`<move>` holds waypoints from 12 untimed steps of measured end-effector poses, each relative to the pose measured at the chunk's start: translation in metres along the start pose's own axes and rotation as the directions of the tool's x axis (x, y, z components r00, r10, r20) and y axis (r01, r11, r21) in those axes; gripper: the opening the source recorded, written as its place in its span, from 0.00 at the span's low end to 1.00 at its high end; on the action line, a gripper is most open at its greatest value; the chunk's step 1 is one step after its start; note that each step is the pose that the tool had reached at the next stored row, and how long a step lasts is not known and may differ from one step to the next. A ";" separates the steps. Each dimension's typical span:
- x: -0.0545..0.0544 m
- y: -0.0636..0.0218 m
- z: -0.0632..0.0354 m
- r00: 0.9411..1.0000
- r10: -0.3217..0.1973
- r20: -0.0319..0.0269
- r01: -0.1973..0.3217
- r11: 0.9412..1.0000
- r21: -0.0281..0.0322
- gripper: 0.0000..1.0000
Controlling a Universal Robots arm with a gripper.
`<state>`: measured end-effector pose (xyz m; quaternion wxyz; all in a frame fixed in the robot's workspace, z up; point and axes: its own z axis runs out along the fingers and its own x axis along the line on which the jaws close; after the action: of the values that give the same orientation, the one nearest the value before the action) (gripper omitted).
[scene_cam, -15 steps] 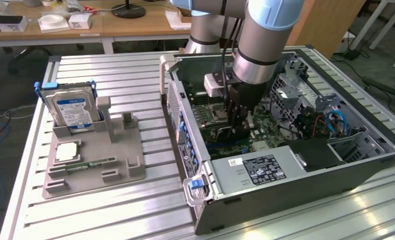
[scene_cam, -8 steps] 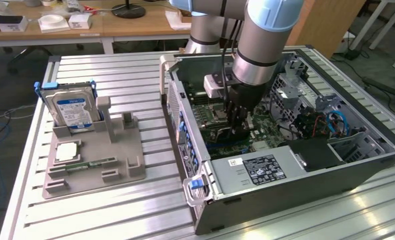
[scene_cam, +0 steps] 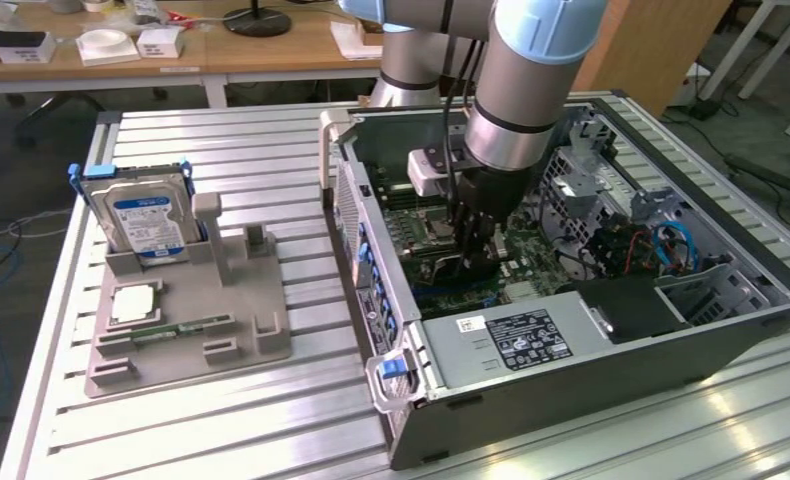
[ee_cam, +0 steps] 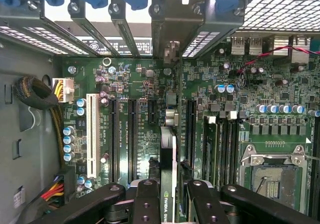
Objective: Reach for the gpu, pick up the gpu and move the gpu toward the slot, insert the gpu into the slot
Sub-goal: 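Insert the gpu into the slot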
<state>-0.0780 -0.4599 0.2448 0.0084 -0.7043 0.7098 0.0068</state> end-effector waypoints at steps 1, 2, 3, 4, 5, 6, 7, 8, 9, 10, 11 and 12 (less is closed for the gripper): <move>0.000 0.0000 0.0004 1.000 0.000 0.000 0.000 1.000 0.000 0.25; 0.000 0.0000 0.0016 1.000 0.000 0.001 0.000 1.000 0.001 0.25; 0.000 0.0003 0.0020 1.000 0.000 0.001 0.000 1.000 0.000 0.25; 0.000 0.0005 0.0023 1.000 0.000 0.000 0.000 1.000 0.000 0.25; 0.000 0.0009 0.0025 1.000 0.000 0.000 0.000 1.000 0.000 0.25; 0.000 0.0012 0.0026 1.000 0.000 0.000 0.000 1.000 0.000 0.25; 0.000 0.0013 0.0026 1.000 0.000 0.000 0.000 1.000 0.000 0.25; 0.000 0.0013 0.0027 1.000 0.000 0.000 0.000 1.000 0.000 0.25; 0.000 0.0014 0.0027 1.000 0.000 0.000 0.000 1.000 0.000 0.25; 0.000 0.0015 0.0027 1.000 0.000 0.000 0.000 1.000 0.000 0.25; 0.000 0.0015 0.0028 1.000 0.000 0.000 0.000 1.000 0.000 0.25; 0.000 0.0015 0.0028 1.000 0.000 0.000 0.000 1.000 0.000 0.25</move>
<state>-0.0795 -0.4598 0.2420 0.0084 -0.7043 0.7098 0.0069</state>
